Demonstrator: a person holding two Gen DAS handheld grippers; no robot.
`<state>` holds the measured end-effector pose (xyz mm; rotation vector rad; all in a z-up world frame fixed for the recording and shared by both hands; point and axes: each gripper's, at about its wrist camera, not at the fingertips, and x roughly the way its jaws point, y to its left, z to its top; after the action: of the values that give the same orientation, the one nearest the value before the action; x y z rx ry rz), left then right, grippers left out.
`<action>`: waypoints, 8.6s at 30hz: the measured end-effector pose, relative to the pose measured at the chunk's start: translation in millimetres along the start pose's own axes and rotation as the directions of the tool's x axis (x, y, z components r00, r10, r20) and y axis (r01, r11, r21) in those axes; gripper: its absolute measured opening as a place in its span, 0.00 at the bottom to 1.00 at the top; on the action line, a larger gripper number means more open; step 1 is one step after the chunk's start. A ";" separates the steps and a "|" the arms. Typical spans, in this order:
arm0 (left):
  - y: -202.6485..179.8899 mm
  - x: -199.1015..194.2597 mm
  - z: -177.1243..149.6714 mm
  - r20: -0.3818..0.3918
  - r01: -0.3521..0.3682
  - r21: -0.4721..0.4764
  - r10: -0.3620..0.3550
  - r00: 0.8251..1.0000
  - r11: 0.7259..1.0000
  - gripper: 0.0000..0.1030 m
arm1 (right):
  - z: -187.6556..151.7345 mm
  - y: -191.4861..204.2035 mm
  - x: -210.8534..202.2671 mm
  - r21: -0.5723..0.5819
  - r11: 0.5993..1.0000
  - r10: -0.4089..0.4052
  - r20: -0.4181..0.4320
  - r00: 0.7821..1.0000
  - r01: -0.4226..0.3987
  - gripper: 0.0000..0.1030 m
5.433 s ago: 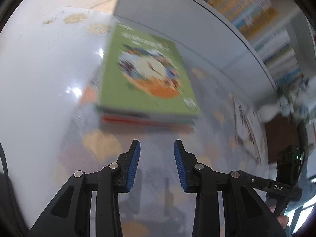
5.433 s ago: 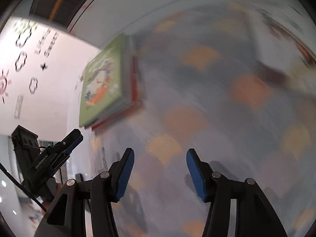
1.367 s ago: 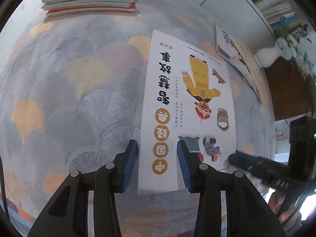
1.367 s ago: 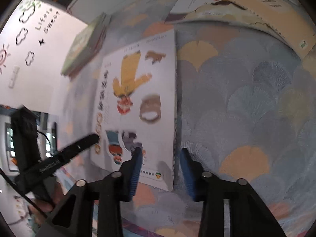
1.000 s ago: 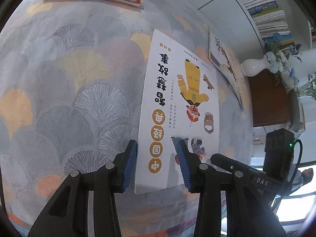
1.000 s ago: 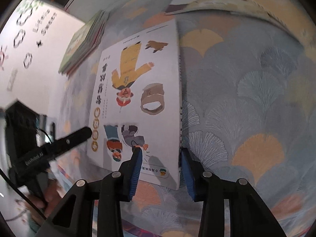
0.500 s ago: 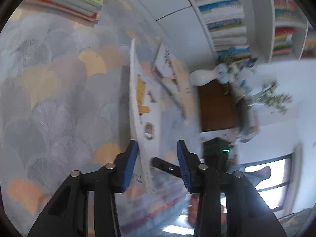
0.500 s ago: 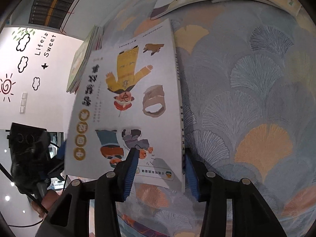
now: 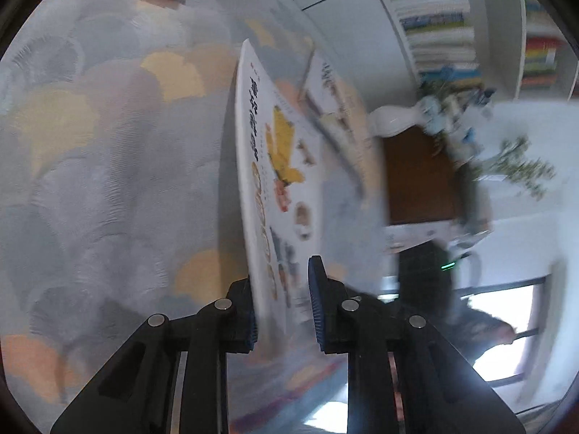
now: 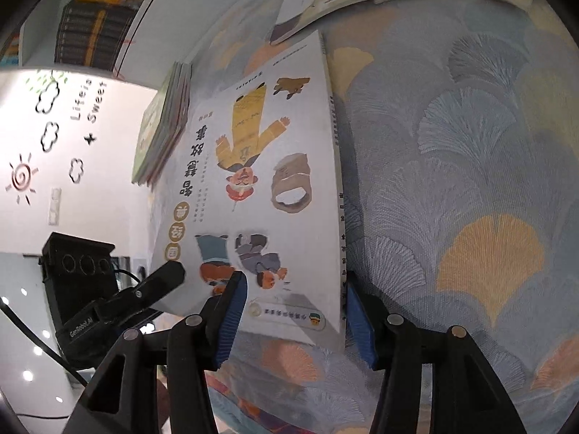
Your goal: Organize books
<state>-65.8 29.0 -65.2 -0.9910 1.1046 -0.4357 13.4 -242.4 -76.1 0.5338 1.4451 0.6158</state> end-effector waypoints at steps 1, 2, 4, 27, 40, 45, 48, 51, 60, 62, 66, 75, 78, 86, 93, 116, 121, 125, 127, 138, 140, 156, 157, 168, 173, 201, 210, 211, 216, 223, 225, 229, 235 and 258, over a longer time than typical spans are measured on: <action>-0.6 -0.5 3.7 -0.006 0.046 -0.024 -0.046 0.999 0.999 0.19 | 0.6 -3.6 -1.4 0.019 1.000 0.019 -0.001 1.000 -0.019 0.51; -1.6 -1.5 7.5 -0.011 0.086 -0.041 -0.087 0.996 0.995 0.19 | 0.9 -10.3 -3.0 0.060 0.997 0.056 -0.005 0.998 -0.056 0.53; -2.4 -1.1 12.5 -0.021 0.139 -0.064 -0.140 0.990 0.988 0.19 | -0.2 -27.4 -6.2 0.161 0.975 0.155 0.001 0.988 -0.154 0.54; -67.9 -6.3 18.5 0.008 -0.238 0.419 0.259 0.966 0.876 0.20 | -33.7 83.4 -34.8 -0.175 0.968 -0.120 0.295 0.948 0.178 0.22; -85.2 -93.3 49.9 0.162 -0.237 0.442 0.183 0.970 0.865 0.22 | -23.7 168.3 -44.2 -0.317 0.939 -0.019 0.338 0.941 0.132 0.23; -69.7 -128.9 76.1 0.270 -0.288 0.392 0.189 0.944 0.874 0.22 | 1.8 211.9 -27.4 -0.416 0.899 0.006 0.319 0.948 0.134 0.23; -45.8 -147.8 100.4 0.319 -0.306 0.329 0.200 0.926 0.893 0.22 | 23.7 237.7 -4.5 -0.470 0.875 0.026 0.280 0.960 0.114 0.23; -16.0 -157.4 125.3 0.344 -0.319 0.256 0.222 0.912 0.913 0.22 | 52.3 256.1 28.5 -0.498 0.864 0.050 0.221 0.974 0.069 0.23; 43.3 -160.7 180.7 0.358 -0.291 0.100 0.239 0.903 0.952 0.26 | 128.0 270.4 113.8 -0.457 0.889 0.057 0.078 0.995 -0.015 0.24; 49.0 -163.0 187.6 0.376 -0.293 0.085 0.242 0.894 0.952 0.28 | 141.7 273.0 123.5 -0.454 0.891 0.045 0.073 0.996 -0.007 0.24; 62.6 -168.8 199.1 0.391 -0.284 0.047 0.244 0.888 0.958 0.30 | 168.0 280.0 140.4 -0.459 0.888 0.037 0.052 0.998 -0.009 0.24; 64.2 -145.4 186.8 0.329 -0.283 0.060 0.249 0.911 0.957 0.30 | 195.2 284.2 184.2 -0.510 0.859 -0.060 -0.025 0.998 0.039 0.25; 59.4 -147.9 177.9 0.327 -0.285 0.074 0.246 0.912 0.956 0.31 | 191.9 270.8 181.5 -0.488 0.873 -0.040 -0.036 0.999 0.018 0.25; 47.8 -193.1 204.9 0.505 -0.413 -0.010 0.361 0.784 0.911 0.33 | 184.4 246.6 146.1 -0.445 0.895 -0.043 -0.009 0.999 0.034 0.25; 75.1 -175.1 243.1 0.468 -0.451 -0.090 0.437 0.768 0.888 0.33 | 193.8 262.7 149.4 -0.453 0.885 -0.091 0.056 0.994 0.106 0.28; 87.4 -163.0 234.2 0.426 -0.397 -0.169 0.430 0.796 0.902 0.33 | 191.4 267.3 164.5 -0.444 0.886 -0.117 0.064 0.991 0.133 0.38; 72.1 -154.5 208.7 0.428 -0.435 -0.137 0.449 0.784 0.890 0.34 | 191.2 267.4 161.0 -0.463 0.872 -0.138 0.081 0.987 0.159 0.45; 72.2 -162.0 206.0 0.428 -0.430 -0.155 0.453 0.782 0.890 0.34 | 192.3 265.5 159.9 -0.456 0.877 -0.136 0.075 0.988 0.155 0.45; 64.3 -170.7 198.3 0.460 -0.437 -0.158 0.458 0.761 0.885 0.34 | 191.7 263.2 156.0 -0.442 0.884 -0.136 0.067 0.988 0.152 0.45; -16.6 -87.0 129.7 0.317 -0.421 0.061 0.382 0.868 0.905 0.37 | 127.6 123.4 24.2 -0.188 0.967 -0.136 0.183 0.974 0.171 0.46; -42.4 -50.4 113.8 0.259 -0.389 0.132 0.347 0.902 0.912 0.37 | 117.8 88.7 -9.7 -0.135 0.971 -0.164 0.220 0.962 0.196 0.46; -191.0 175.7 65.7 0.063 -0.334 0.335 0.333 0.941 0.881 0.37 | 181.5 -87.5 -198.0 0.070 0.955 -0.292 0.367 0.883 0.287 0.52; -192.5 183.6 67.7 0.066 -0.346 0.333 0.344 0.937 0.877 0.37 | 190.0 -89.6 -196.4 0.057 0.953 -0.297 0.358 0.885 0.297 0.52; -185.3 239.8 105.2 0.095 -0.455 0.274 0.447 0.889 0.847 0.37 | 284.2 -107.3 -164.1 -0.063 0.949 -0.268 0.355 0.896 0.309 0.52; -184.1 244.2 114.9 0.108 -0.443 0.270 0.430 0.896 0.855 0.37 | 307.5 -104.6 -135.8 -0.120 0.947 -0.245 0.329 0.912 0.298 0.40; -168.9 213.8 68.5 0.081 -0.486 0.337 0.490 0.868 0.806 0.39 | 236.5 -105.5 -125.8 -0.264 0.920 -0.235 0.220 0.947 0.290 0.42; -131.6 168.5 -21.7 0.009 -0.502 0.310 0.525 0.851 0.808 0.39 | 85.0 -112.1 -120.8 -0.287 0.946 -0.140 0.048 0.989 0.148 0.48; -128.3 163.8 -25.3 0.011 -0.501 0.289 0.520 0.854 0.816 0.39 | 77.6 -113.2 -121.9 -0.292 0.945 -0.140 0.045 0.989 0.147 0.48; -118.7 164.1 -34.1 0.022 -0.463 0.243 0.472 0.881 0.853 0.39 | 76.4 -127.1 -116.5 -0.239 0.965 -0.084 0.116 0.990 0.110 0.48; -109.0 138.6 -38.4 0.049 -0.442 0.218 0.442 0.896 0.870 0.39 | 84.0 -125.7 -151.7 -0.091 0.978 0.195 0.099 0.976 -0.186 0.52; -108.8 116.7 -37.6 0.095 -0.478 0.209 0.469 0.878 0.853 0.39 | 78.6 -111.4 -168.2 -0.087 0.944 0.326 0.114 0.938 -0.318 0.52; -100.7 45.8 -33.3 0.198 -0.469 0.123 0.442 0.875 0.874 0.39 | 67.1 -54.2 -179.3 -0.206 0.934 0.320 0.123 0.939 -0.291 0.52; -78.7 -45.8 -30.7 0.329 -0.505 0.024 0.470 0.819 0.863 0.39 | 47.7 34.6 -138.8 -0.301 0.880 0.389 0.017 0.921 -0.367 0.54; 8.9 -15.5 -8.5 0.102 -0.553 0.084 0.545 0.832 0.829 0.41 | -26.2 29.6 -3.8 -0.296 0.914 -0.269 0.066 0.961 0.276 0.40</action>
<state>-81.4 41.1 -65.1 -0.5440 1.2257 0.0145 -14.7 -223.9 -55.0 0.0935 1.3405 0.5901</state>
